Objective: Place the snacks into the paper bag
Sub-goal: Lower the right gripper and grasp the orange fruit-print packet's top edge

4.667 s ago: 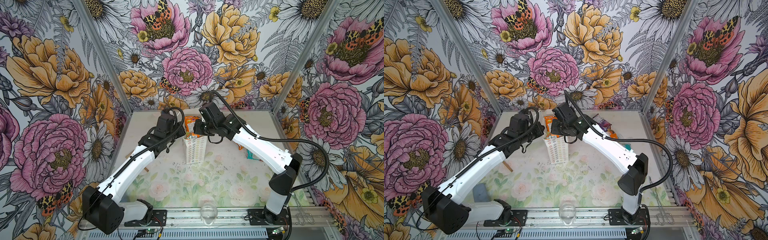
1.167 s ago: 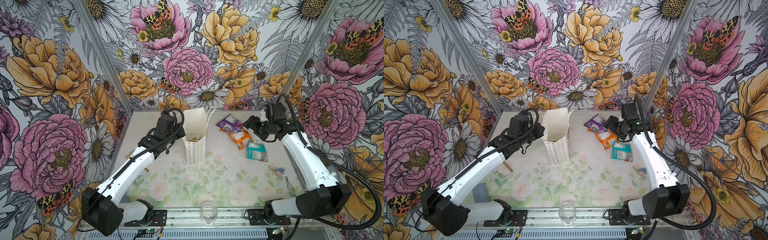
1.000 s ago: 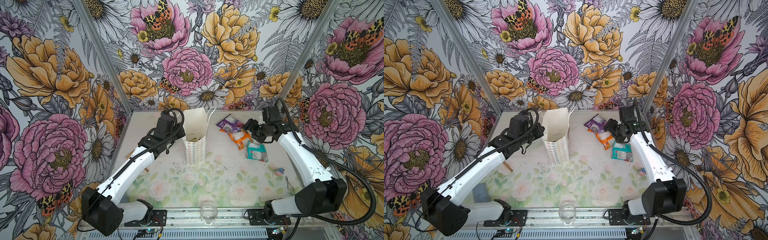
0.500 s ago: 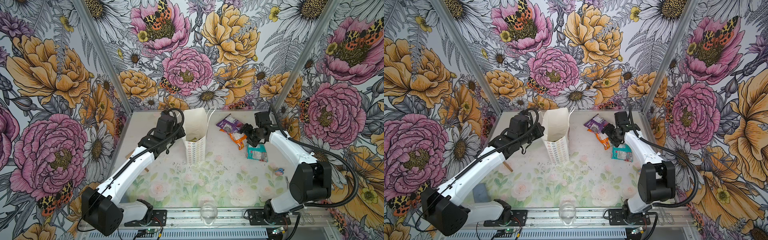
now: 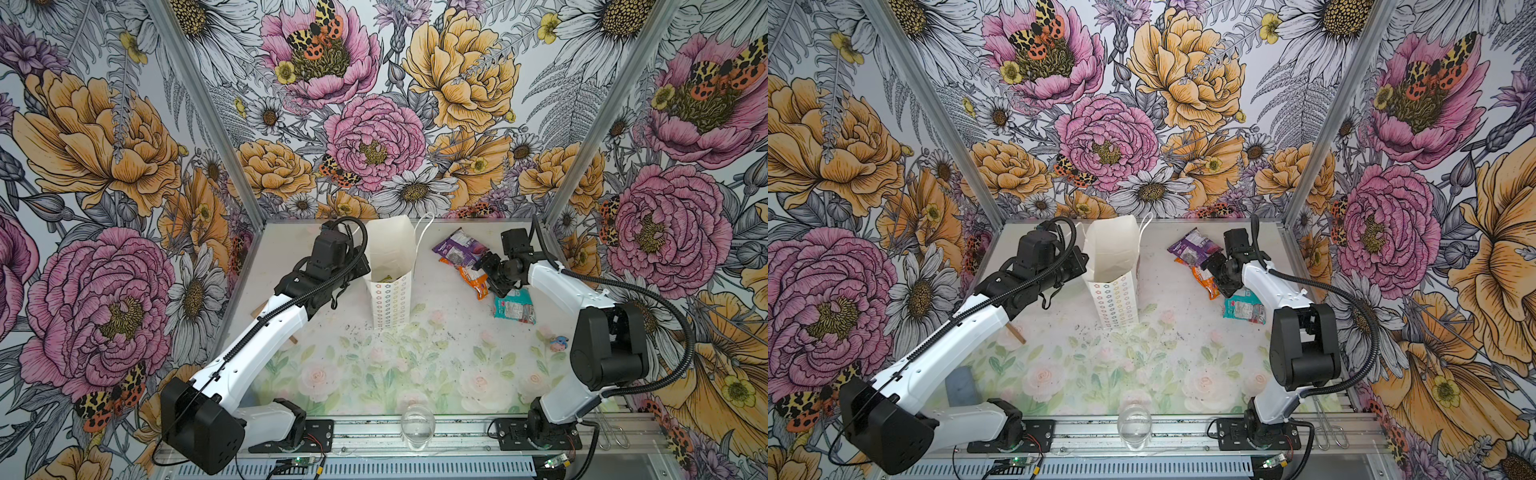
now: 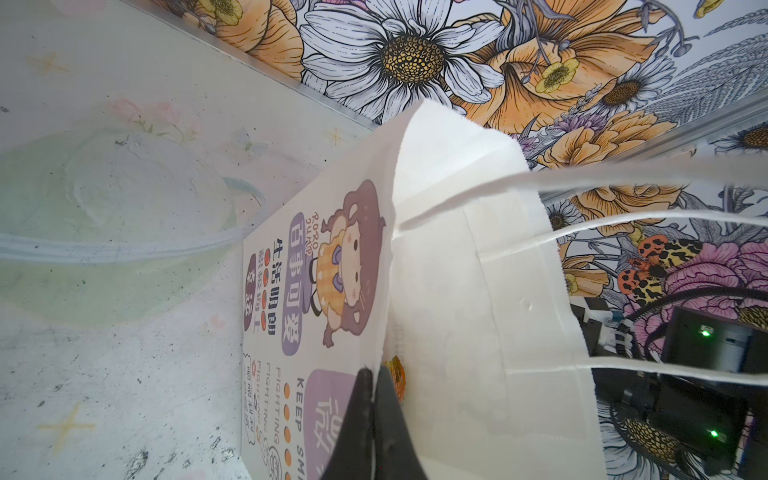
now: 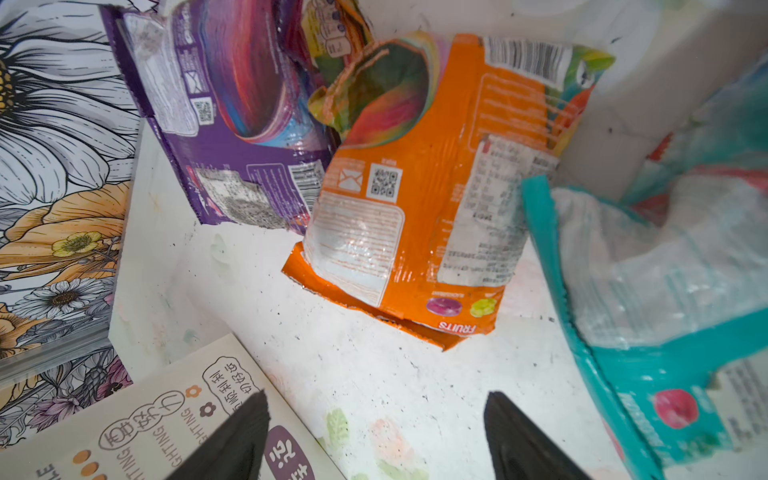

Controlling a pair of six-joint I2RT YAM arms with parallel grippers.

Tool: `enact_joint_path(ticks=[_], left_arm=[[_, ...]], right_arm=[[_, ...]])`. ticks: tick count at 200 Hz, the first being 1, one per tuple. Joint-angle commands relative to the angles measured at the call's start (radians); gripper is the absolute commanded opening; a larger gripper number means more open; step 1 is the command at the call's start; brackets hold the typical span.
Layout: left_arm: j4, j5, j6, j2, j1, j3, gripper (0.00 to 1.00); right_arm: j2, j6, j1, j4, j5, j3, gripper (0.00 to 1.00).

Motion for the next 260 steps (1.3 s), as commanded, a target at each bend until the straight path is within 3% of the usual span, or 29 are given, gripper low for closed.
enact_joint_path(ticks=[1, 260], left_arm=[[0.035, -0.006, -0.012, -0.02, 0.004, -0.001, 0.0], [0.036, -0.001, -0.009, -0.013, 0.007, 0.015, 0.0]], right_arm=[[0.032, 0.029, -0.008, 0.038, 0.014, -0.011, 0.83], [0.275, 0.022, -0.055, 0.146, 0.018, 0.047, 0.83]])
